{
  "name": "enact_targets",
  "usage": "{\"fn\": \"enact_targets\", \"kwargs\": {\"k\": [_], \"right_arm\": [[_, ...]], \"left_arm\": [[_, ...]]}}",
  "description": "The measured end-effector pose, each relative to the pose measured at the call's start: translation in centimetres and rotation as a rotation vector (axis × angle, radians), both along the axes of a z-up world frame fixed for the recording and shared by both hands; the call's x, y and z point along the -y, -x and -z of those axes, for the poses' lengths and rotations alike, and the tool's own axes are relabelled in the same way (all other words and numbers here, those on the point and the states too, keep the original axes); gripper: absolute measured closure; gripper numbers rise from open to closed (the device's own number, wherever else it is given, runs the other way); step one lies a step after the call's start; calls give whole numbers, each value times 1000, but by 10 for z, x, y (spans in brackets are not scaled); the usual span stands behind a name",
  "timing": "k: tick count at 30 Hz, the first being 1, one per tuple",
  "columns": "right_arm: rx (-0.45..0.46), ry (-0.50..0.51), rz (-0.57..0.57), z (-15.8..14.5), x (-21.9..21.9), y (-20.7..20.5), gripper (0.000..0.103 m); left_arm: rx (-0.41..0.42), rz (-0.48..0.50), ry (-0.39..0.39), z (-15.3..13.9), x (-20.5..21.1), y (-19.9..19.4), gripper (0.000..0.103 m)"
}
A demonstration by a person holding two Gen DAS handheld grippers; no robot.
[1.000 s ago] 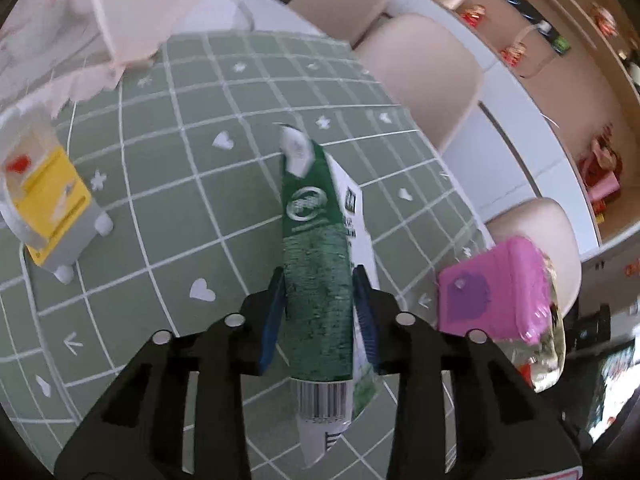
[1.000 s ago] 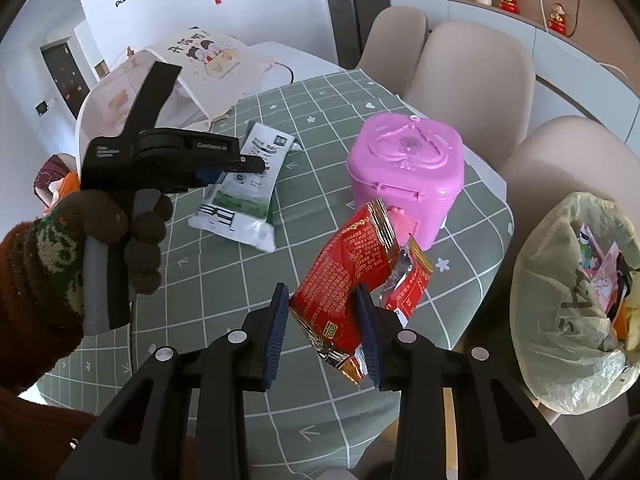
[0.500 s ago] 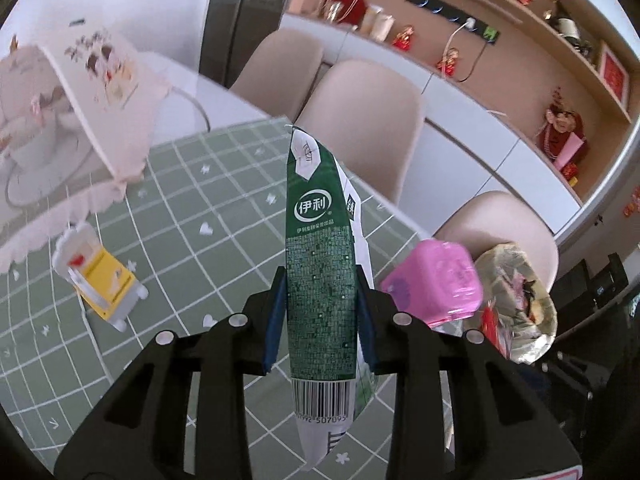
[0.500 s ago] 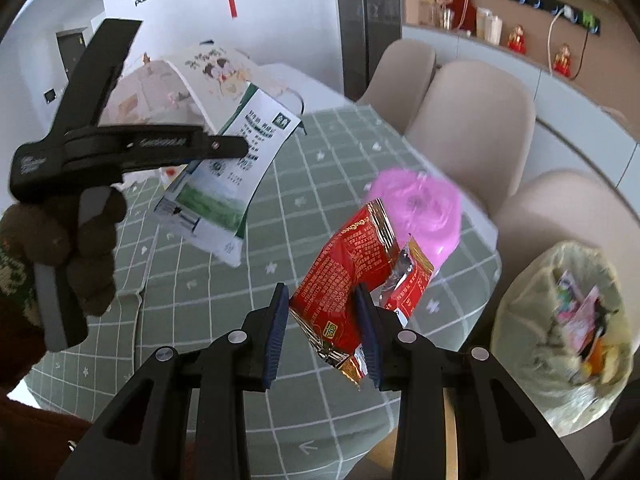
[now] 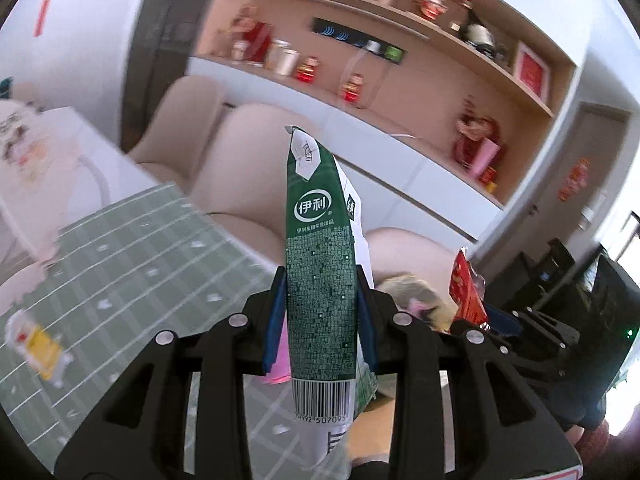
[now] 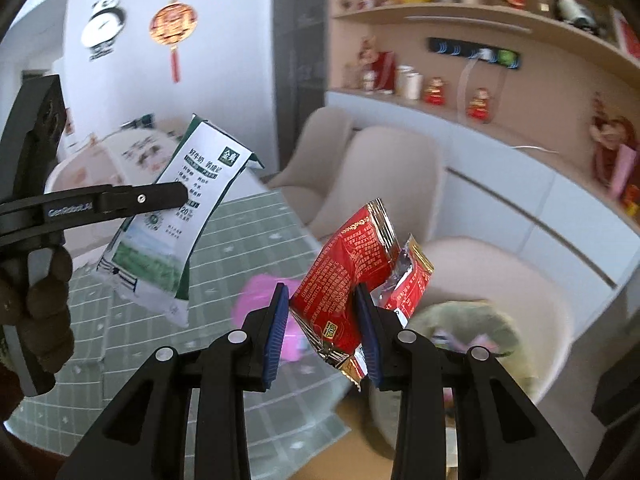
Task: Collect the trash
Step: 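Carry the milk carton and red snack bag over the bin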
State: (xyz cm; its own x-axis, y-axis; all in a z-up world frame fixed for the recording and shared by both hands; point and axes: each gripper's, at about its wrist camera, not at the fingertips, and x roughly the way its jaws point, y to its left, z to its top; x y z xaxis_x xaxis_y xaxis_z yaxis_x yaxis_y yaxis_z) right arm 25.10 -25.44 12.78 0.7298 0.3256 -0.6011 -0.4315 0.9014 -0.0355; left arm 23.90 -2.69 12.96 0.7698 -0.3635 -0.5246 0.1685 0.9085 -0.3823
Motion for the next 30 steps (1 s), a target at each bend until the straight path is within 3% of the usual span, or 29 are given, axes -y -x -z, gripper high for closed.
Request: {"fn": "enact_targets", "kwargs": {"k": [8,18,24,26,30], "right_arm": [[-6,-9,179,5,99,-15,70],[-66,-26,308,37,185,-50,70],[-99,-50,322,58,210,-80,70],[-105,-53,324,64,216,-88,70],[-123,-74,334,75,226,-99,70]], "left_arm": [[-38,178,67,18,99,-55,73],[-149,307,46,91,214,-125,73],[-288,348,-63,146,266,-156,73],[-347,369,-138,164,281,-161,73],[-387,406,-281,178,304,-163,72]]}}
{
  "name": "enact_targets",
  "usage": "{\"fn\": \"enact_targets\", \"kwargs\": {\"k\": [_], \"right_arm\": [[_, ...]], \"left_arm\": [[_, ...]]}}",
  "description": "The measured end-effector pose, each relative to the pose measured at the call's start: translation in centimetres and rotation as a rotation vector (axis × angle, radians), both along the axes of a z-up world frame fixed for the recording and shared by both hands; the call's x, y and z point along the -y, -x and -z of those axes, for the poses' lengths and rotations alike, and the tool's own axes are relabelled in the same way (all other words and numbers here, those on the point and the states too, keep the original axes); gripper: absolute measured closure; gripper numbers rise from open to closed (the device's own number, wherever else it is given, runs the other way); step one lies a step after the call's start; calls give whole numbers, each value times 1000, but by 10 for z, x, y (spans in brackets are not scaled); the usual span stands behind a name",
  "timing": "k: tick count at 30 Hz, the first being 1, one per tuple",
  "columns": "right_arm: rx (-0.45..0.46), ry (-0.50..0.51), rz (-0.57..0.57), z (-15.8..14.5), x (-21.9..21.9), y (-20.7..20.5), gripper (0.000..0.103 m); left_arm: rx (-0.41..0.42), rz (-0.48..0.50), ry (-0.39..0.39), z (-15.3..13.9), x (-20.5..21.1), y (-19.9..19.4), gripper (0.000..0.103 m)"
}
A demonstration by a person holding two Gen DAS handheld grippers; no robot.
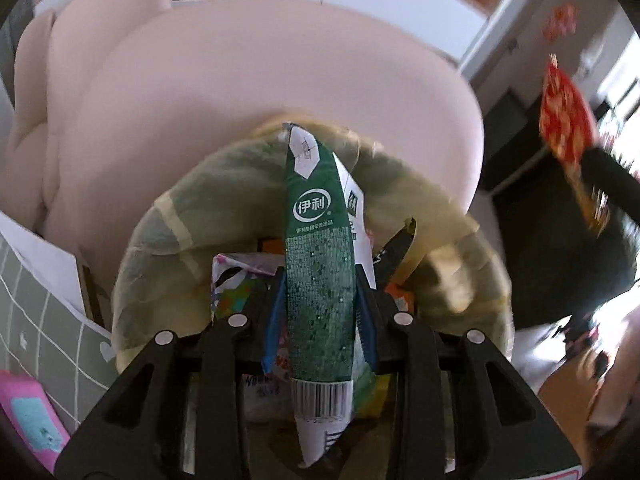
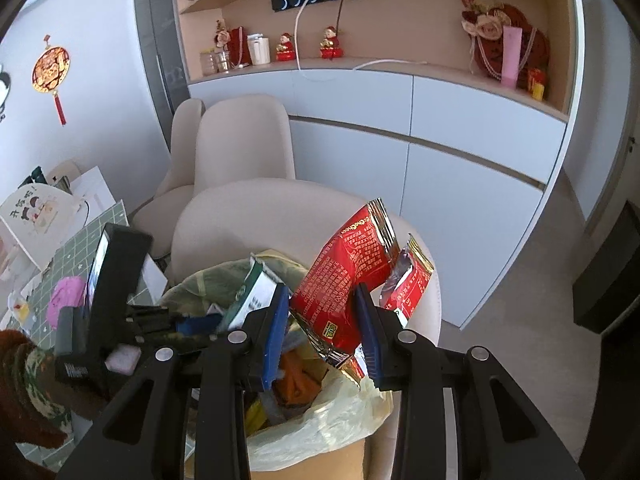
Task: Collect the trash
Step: 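Carry the milk carton and red snack bag over the bin, then open both grippers over the bin to drop the carton and bag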
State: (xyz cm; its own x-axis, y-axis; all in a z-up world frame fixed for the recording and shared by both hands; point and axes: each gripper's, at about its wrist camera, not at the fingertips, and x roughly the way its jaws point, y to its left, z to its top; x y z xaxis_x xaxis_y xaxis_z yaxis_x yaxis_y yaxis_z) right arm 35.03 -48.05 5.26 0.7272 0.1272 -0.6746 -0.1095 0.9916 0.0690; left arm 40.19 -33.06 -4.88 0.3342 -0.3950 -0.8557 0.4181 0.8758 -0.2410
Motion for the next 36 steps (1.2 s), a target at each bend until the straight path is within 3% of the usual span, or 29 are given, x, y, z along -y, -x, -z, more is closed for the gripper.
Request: {"fn": "enact_targets", "kwargs": {"k": [5,7,9,12,21,25,28,36], "right_arm": [[-32,-38,18,15,10,-11,70],[-40,-42,14,18,7,-11,70],[-45,-43,5,20,3,-11,70],[-32,-52,-14,18,-5,-8,70],[-15,-60,-97,12,-47,-10,70],[-61,-74,-121,28,-64,-15,70],[-148,-97,-151,51,-78,-22,70],[-267,-43,-147,91,-101,-32,70]], "left_arm": [[-70,1,-23,13,8,-11,73],[-37,13,5,6,5,-10,72],[-16,5,37,-2,-3,-4,64],[-2,-38,88,-17,-21,0,60],[127,-136,106,-63,-76,31,49],[153,-182,107,-73,-99,43,48],[155,-214,131,-80,-123,57,48],[145,-306,159,-80,-170,96,48]]}}
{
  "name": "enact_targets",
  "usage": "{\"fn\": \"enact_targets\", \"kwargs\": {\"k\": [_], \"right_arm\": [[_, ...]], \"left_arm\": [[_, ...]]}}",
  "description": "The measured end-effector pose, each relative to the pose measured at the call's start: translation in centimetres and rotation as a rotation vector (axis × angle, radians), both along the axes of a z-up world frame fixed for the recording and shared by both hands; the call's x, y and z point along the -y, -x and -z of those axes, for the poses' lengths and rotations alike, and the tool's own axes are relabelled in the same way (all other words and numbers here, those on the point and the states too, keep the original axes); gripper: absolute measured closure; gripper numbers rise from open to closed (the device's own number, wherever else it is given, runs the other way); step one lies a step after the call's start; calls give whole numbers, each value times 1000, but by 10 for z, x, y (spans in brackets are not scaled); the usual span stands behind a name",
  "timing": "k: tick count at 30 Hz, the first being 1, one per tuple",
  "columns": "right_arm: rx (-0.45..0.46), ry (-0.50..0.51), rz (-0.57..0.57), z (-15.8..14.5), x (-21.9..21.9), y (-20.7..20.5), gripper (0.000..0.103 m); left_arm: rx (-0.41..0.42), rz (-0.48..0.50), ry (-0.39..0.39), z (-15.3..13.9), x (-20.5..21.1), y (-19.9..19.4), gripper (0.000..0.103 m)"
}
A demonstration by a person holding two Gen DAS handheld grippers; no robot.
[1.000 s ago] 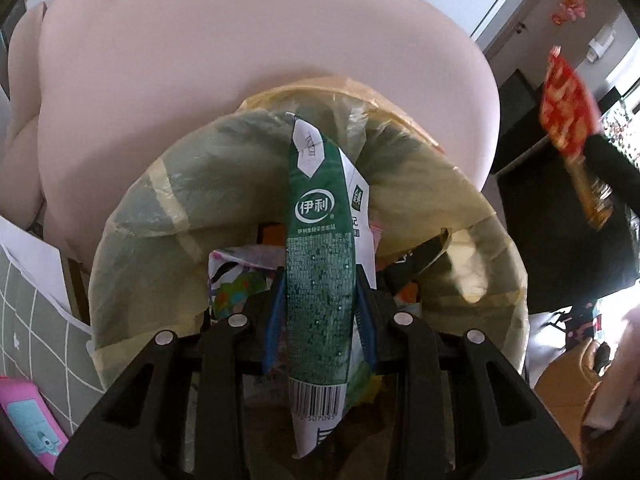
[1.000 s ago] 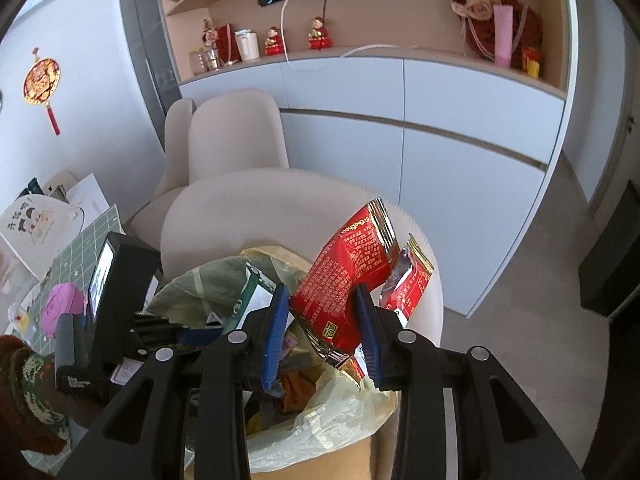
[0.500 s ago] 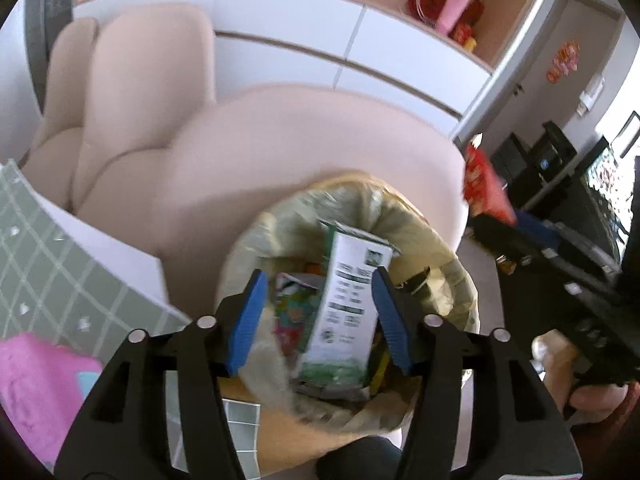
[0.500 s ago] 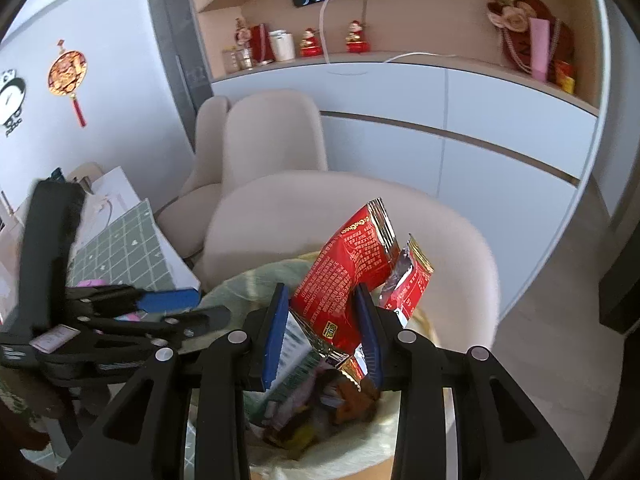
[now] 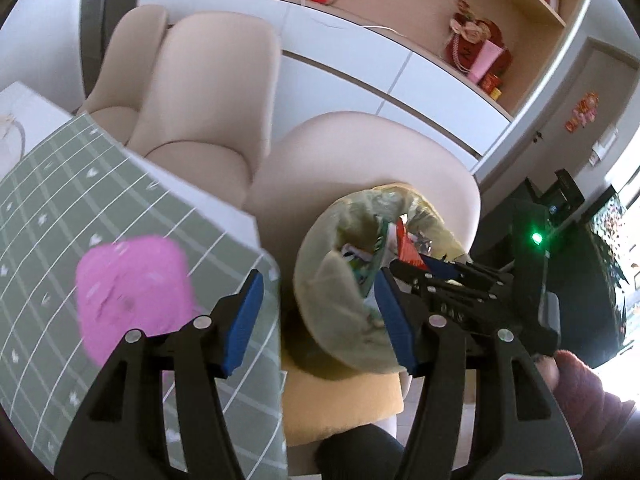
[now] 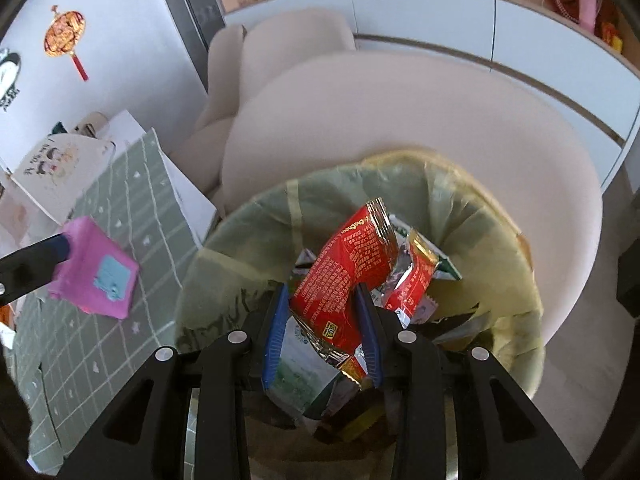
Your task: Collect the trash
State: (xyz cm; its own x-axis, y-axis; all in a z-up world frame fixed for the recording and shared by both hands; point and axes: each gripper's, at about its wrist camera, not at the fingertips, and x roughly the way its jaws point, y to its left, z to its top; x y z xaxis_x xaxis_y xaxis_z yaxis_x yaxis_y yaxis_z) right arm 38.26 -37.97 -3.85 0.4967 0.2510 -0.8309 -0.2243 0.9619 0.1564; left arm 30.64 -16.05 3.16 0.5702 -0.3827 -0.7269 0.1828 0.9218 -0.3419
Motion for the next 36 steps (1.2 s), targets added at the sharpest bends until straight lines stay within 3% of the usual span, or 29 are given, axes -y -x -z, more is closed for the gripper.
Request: {"fn": "enact_targets", "kwargs": {"k": [14,19,20,26,31,33,36], "right_arm": [[-79,64,-3,19,-22,-9,69],[-101,20,25,7,-18,2,63],[-93,33,33,2,-19,7,59],[20,56,107,-26,-28,47,59],[93,60,143,-42,-44,86,59],[133,45,157,-51,-52,113,59],[171,18,121,-61,-65,151,59]], "left_arm": [[0,-89,33,1,-58,48,47],[59,-104,63,-8,-73,60,46],[78,-96,60,-10,-77,65,44],[123,-81,33,-9,-97,96,39],[134,-129,-77,6,-116,118,33],[144,-144,-102,11,-120,126,25],[148,-175,-151,22,-121,144,21]]}}
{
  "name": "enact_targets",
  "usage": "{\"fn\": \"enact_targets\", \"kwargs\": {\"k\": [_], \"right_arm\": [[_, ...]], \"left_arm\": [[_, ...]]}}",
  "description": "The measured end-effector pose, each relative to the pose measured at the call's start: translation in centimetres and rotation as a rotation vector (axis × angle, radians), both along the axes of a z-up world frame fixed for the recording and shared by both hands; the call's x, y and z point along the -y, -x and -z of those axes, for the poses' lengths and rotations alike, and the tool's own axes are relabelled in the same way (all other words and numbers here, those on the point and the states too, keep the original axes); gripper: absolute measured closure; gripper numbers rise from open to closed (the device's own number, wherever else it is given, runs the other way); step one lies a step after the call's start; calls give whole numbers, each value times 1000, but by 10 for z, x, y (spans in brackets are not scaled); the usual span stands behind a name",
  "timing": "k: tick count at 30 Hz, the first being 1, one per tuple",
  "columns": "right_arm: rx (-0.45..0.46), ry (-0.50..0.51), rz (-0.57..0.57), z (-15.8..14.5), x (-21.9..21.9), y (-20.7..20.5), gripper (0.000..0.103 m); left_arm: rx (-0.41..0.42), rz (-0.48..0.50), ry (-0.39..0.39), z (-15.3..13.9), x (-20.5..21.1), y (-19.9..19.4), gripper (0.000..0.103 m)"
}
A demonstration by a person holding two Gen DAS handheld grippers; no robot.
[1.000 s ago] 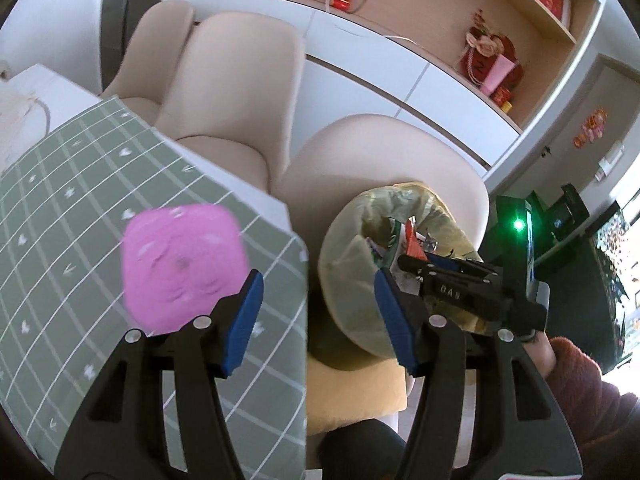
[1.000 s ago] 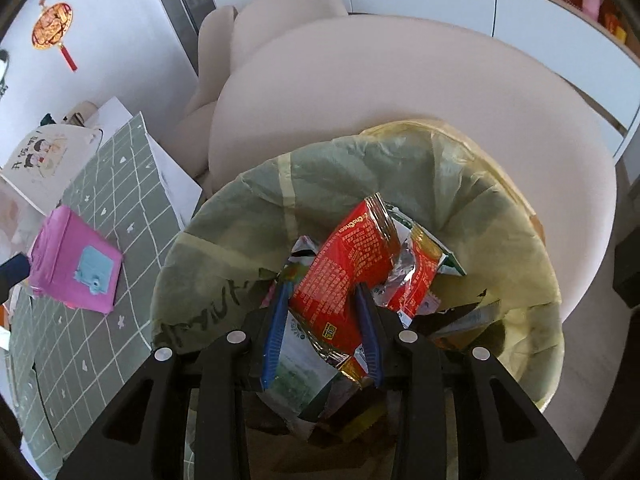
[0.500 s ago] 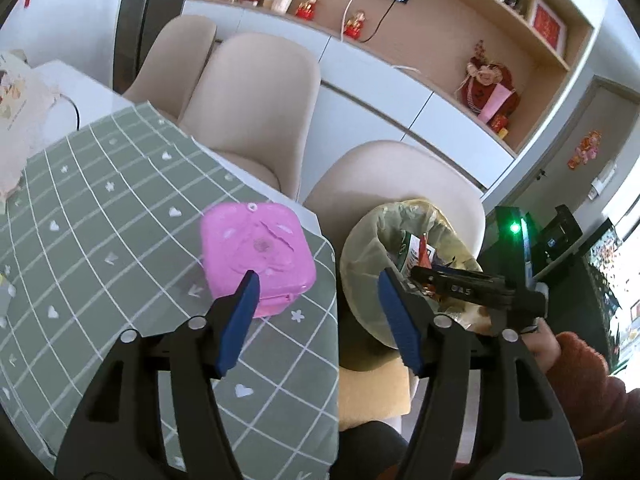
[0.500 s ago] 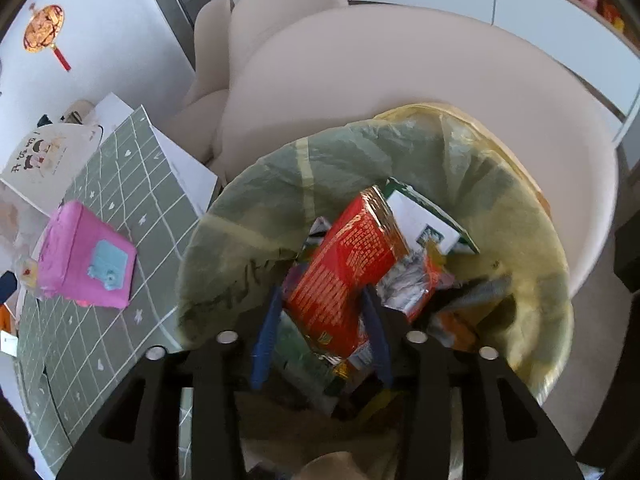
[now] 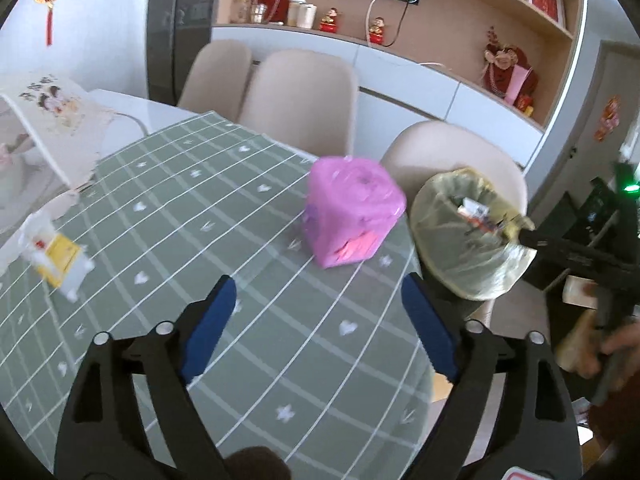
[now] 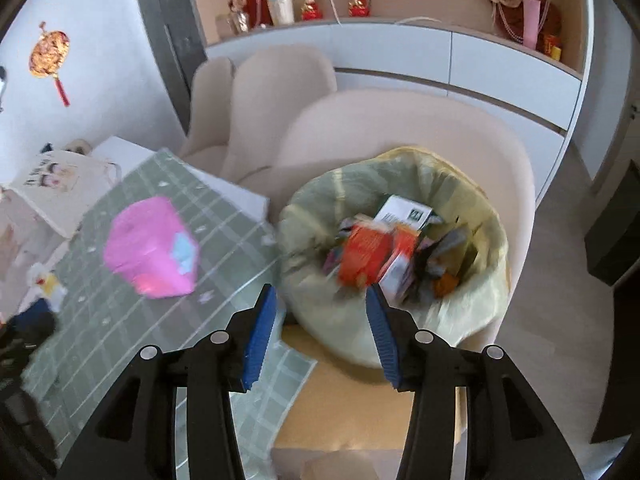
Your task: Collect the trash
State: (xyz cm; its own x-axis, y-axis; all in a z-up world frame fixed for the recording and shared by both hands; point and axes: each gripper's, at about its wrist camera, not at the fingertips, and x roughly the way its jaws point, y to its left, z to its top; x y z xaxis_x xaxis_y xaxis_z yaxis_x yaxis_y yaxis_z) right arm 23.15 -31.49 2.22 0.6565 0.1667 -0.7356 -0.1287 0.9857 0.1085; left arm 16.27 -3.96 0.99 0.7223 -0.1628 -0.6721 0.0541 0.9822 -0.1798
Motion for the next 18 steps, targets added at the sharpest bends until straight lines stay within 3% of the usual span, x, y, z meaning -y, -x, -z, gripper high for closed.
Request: {"fn": "enact_targets", "kwargs": {"k": [3,7,12,18], "right_arm": [[64,1,-22,-7,-8,38,59],[99,-60,-22,-5,-14,87,59],[165,21,-31,1,-39,152,59],[194,23,-41,7,-50,210,59]], "left_arm": [[6,-24,-13,6,1,19,21],[78,-36,-66,2,6,57,21],[141,-51,-115,-7,7,110,21],[188,-117,-196,-12,4,172,21]]}}
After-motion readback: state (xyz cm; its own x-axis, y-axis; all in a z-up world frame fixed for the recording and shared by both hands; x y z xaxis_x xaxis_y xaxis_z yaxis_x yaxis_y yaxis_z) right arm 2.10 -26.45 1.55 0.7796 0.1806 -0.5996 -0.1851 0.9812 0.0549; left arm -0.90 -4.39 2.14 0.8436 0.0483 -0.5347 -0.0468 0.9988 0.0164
